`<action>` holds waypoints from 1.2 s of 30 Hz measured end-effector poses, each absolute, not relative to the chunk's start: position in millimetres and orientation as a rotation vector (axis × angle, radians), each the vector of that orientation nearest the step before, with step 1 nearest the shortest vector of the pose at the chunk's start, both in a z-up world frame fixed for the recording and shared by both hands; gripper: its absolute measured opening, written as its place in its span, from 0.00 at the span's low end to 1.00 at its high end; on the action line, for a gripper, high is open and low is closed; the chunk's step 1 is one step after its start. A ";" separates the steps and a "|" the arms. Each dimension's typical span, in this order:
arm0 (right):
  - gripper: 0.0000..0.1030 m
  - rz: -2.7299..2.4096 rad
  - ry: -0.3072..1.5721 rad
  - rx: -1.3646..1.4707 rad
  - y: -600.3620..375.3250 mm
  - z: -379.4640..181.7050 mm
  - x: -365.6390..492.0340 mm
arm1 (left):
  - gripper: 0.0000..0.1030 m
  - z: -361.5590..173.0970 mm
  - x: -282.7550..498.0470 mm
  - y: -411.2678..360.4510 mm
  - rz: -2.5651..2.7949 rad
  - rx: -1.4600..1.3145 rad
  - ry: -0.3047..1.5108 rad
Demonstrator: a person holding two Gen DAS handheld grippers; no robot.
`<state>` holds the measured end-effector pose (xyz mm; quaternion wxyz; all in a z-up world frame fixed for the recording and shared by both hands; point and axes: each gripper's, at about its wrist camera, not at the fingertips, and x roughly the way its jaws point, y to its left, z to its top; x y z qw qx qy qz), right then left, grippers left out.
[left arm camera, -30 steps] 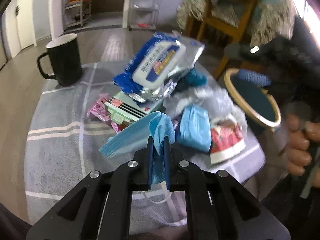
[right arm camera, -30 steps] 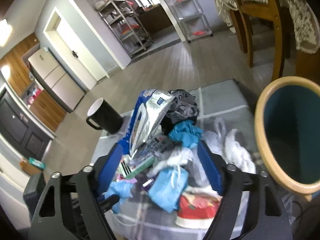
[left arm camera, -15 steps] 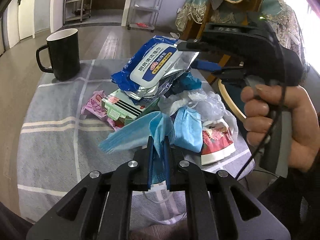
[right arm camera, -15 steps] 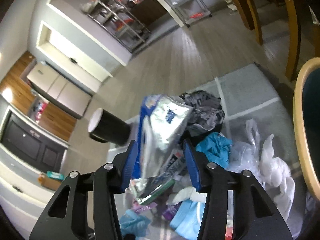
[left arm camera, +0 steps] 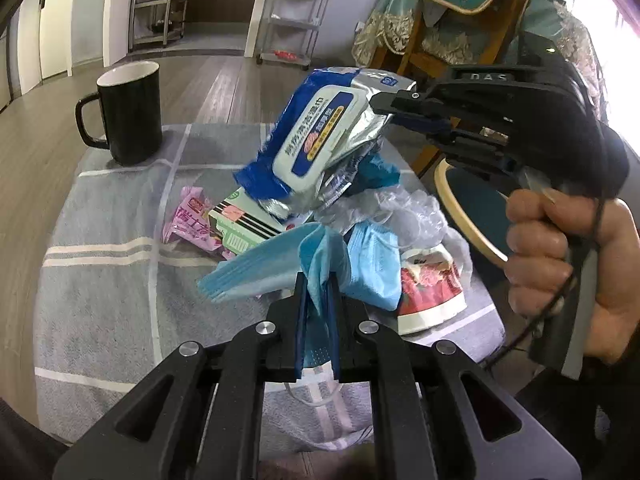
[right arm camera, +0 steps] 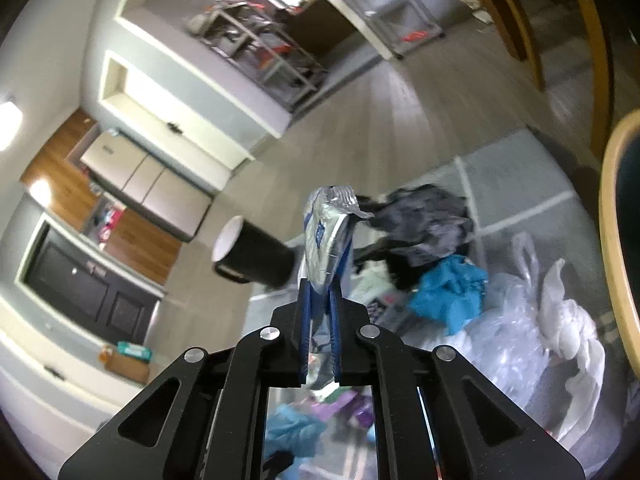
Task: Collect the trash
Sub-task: 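Carry the wet-wipe pack and mask over the teal bin and open both grippers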
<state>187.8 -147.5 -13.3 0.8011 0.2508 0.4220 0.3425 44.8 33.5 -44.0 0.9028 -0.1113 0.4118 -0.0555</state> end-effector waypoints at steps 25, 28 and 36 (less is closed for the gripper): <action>0.09 0.670 0.657 0.459 -268.9 56.2 112.8 | 0.08 -5.0 30.0 14.0 -0.230 -0.205 0.686; 0.09 0.619 0.636 0.460 -286.8 54.1 106.5 | 0.08 3.6 33.8 4.9 -0.261 -0.189 0.676; 0.09 0.481 0.582 0.519 -329.6 36.0 97.2 | 0.08 19.3 57.9 -36.0 -0.379 -0.152 0.676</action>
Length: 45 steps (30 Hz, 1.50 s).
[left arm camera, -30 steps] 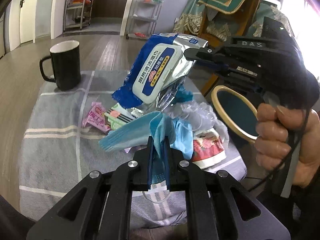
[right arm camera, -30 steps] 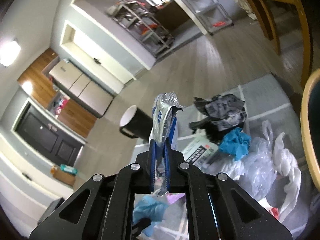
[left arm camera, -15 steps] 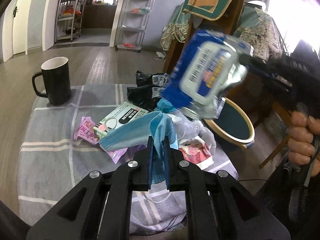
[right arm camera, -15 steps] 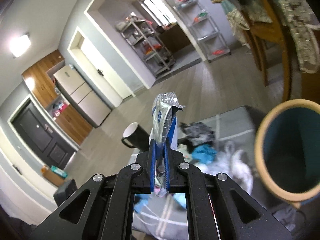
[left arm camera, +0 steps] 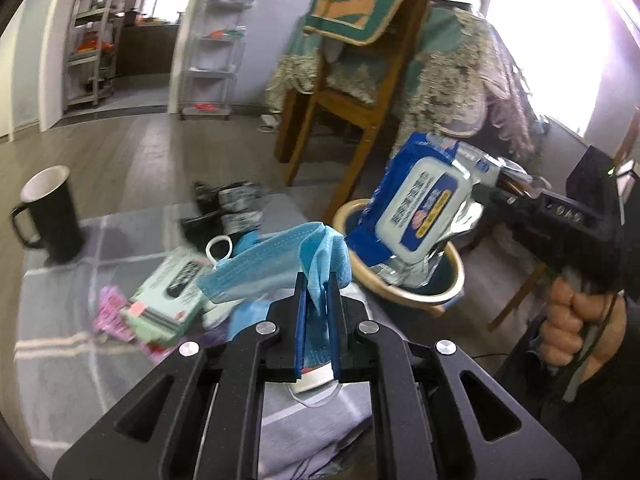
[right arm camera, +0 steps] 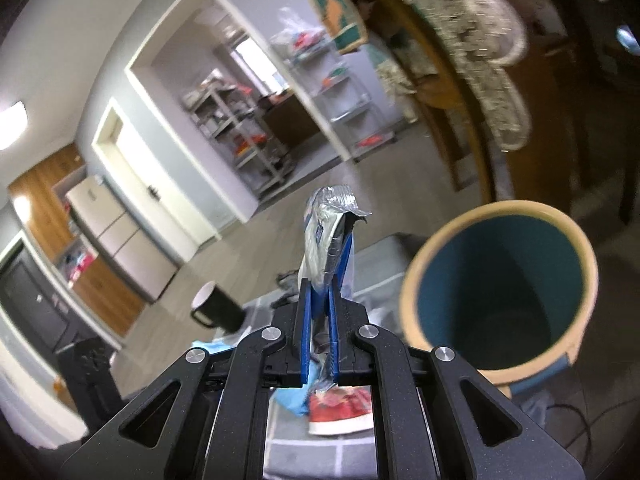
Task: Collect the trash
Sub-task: 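Carry the wet-wipe pack and mask over the teal bin and open both grippers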
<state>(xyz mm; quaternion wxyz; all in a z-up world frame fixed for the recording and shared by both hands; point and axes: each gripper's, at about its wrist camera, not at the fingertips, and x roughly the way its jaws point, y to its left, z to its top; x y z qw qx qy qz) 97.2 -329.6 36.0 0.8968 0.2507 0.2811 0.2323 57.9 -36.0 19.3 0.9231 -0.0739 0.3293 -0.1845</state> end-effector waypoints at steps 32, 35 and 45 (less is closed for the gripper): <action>0.09 0.057 0.645 0.677 -414.1 -23.2 115.8 | 0.08 -46.9 224.4 -214.4 -0.634 -0.263 1.009; 0.10 0.052 0.669 0.713 -417.8 -29.3 118.8 | 0.09 -57.6 225.7 -218.0 -0.629 -0.244 1.033; 0.13 0.066 0.696 0.782 -420.6 -37.6 123.8 | 0.34 -57.5 221.3 -205.4 -0.607 -0.235 1.020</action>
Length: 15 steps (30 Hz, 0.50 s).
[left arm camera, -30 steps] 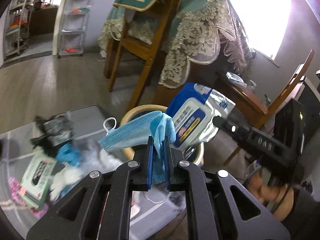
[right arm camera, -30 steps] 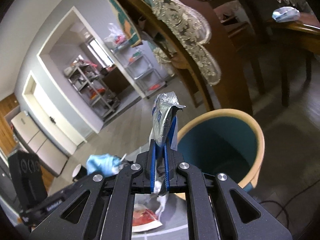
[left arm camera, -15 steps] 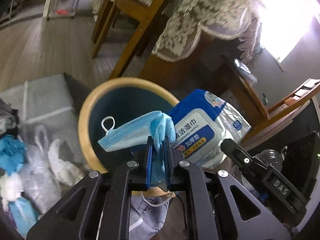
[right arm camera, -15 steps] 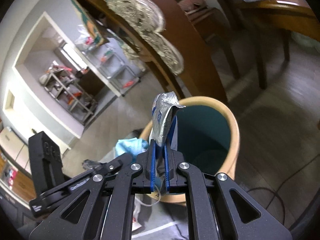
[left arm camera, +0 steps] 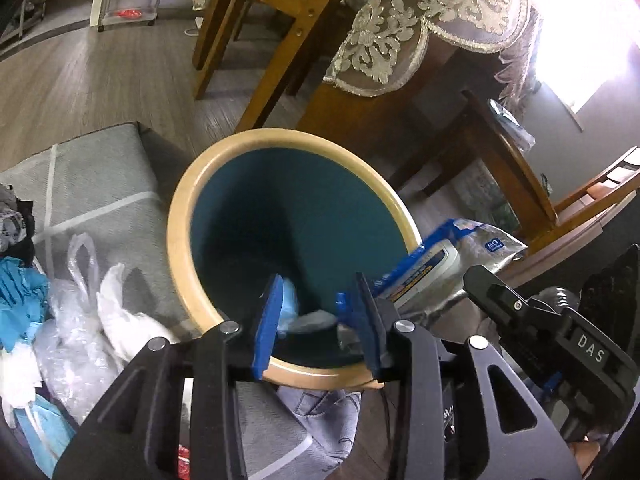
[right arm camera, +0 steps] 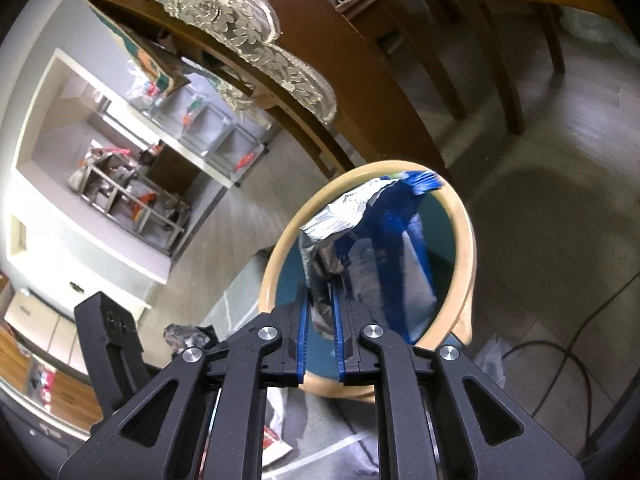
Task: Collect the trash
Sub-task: 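Carry the wet-wipe pack and mask over the teal bin and open both grippers, then move both open grippers back to the trash pile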
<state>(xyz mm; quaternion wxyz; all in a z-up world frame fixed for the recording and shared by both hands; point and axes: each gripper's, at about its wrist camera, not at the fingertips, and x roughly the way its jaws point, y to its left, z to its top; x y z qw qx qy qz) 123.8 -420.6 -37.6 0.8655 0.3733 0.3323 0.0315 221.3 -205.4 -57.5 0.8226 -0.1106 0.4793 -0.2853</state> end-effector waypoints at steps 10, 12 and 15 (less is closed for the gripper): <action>0.37 0.069 0.720 0.776 -416.8 -39.4 127.9 | 0.34 -37.2 198.3 -179.0 -0.620 -0.252 0.970; 0.38 0.071 0.723 0.780 -417.5 -40.2 128.1 | 0.34 -32.5 193.3 -172.6 -0.617 -0.250 0.958; 0.39 0.073 0.719 0.782 -417.9 -39.1 127.1 | 0.35 -24.3 184.0 -157.8 -0.605 -0.257 0.931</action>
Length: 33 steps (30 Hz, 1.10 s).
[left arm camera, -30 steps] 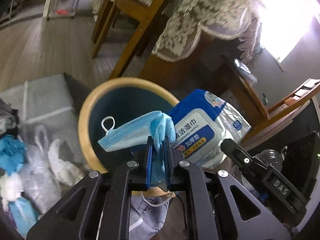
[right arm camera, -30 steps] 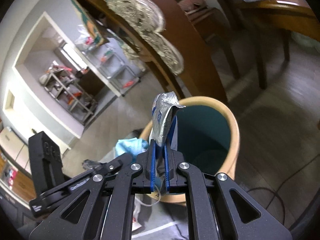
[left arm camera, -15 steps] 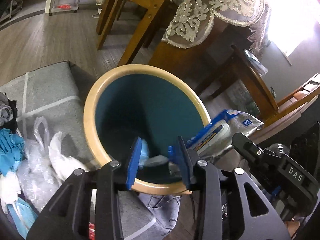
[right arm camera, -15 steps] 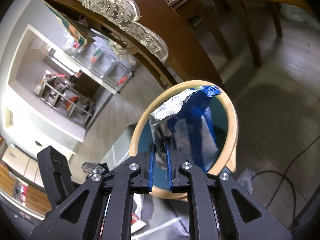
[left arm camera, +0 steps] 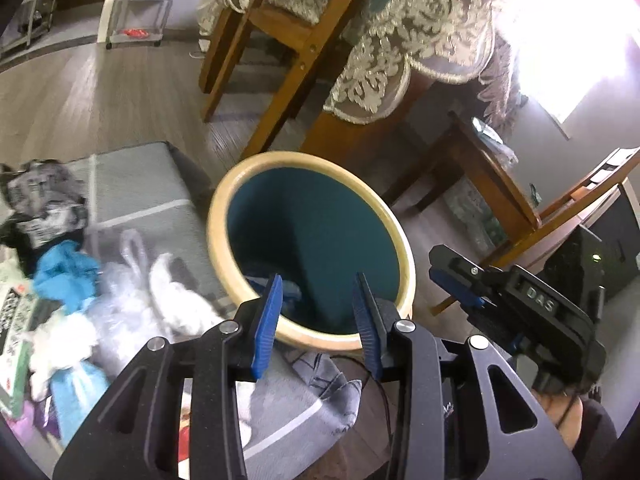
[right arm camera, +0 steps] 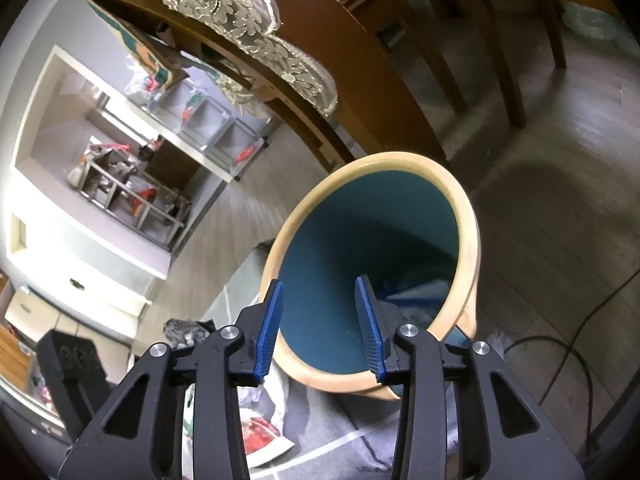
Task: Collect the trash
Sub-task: 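Move both open grippers back to the trash pile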
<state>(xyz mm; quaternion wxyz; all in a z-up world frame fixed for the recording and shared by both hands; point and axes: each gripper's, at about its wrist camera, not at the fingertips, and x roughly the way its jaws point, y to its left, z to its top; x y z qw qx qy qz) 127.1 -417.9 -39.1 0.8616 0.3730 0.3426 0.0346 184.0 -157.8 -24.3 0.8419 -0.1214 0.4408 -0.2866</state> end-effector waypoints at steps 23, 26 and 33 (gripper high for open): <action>0.54 0.120 0.747 0.575 -378.4 -26.4 131.2 | 0.49 -7.6 151.3 -10.7 -0.378 -0.258 0.852; 0.54 0.128 0.753 0.525 -368.8 -24.5 131.4 | 0.49 -4.2 156.6 2.0 -0.358 -0.251 0.848; 0.54 0.146 0.770 0.468 -355.5 -26.2 132.3 | 0.49 -3.9 165.3 25.3 -0.301 -0.245 0.842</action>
